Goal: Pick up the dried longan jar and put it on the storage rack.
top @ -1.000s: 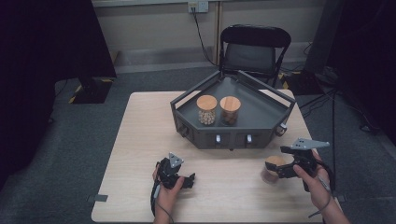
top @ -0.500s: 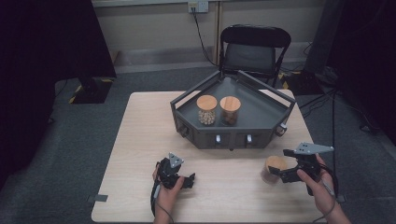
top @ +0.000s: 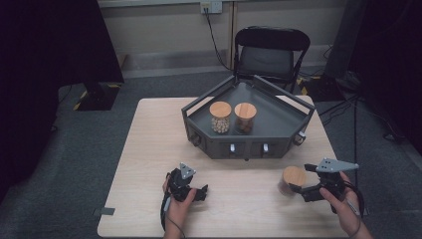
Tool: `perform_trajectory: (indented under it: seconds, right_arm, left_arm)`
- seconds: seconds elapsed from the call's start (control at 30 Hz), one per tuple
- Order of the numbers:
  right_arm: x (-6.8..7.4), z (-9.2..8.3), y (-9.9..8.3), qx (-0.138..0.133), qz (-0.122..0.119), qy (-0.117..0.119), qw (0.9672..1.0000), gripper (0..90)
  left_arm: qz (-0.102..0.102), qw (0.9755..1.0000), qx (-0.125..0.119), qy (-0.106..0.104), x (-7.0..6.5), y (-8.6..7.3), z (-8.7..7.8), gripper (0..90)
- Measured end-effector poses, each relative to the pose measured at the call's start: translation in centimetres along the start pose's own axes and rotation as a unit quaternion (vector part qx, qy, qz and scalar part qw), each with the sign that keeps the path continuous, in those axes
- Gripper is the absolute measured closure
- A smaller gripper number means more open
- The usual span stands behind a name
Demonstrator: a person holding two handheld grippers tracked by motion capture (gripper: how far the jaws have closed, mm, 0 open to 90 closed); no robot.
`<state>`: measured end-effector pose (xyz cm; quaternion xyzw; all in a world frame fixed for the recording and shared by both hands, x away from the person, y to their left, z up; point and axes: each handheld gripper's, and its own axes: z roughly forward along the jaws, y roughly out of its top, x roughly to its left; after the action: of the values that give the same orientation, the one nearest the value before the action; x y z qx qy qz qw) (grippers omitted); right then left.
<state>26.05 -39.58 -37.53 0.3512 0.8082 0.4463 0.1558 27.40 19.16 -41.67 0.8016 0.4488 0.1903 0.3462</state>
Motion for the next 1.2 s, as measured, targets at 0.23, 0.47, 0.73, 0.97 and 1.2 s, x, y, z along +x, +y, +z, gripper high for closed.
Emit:
perform_trajectory:
  seconds: [0.23, 0.47, 0.73, 0.97, 1.2]
  right_arm:
    - [0.1, 0.1, -0.8, 0.006, -0.008, 0.002, 0.9999, 2.3]
    - [0.0, 0.2, -1.6, 0.011, -0.007, 0.0, 0.9999, 2.3]
    - [0.1, 0.4, -2.7, 0.019, -0.007, -0.004, 0.9998, 2.3]
    - [0.0, 0.6, -3.8, 0.027, 0.002, -0.006, 0.9996, 2.3]
    - [-0.1, 0.7, -4.2, 0.03, 0.003, -0.008, 0.9995, 2.3]
  left_arm:
    - [0.0, 1.0, 0.0, 0.0, 0.0, 0.0, 0.0, 0.2]
    - [0.0, 1.0, 0.0, 0.0, 0.0, 0.0, 0.0, 0.2]
    - [0.0, 1.0, 0.0, 0.0, 0.0, 0.0, 0.0, 0.2]
    - [0.0, 1.0, 0.0, 0.0, 0.0, 0.0, 0.0, 0.2]
    - [0.0, 1.0, 0.0, 0.0, 0.0, 0.0, 0.0, 0.2]
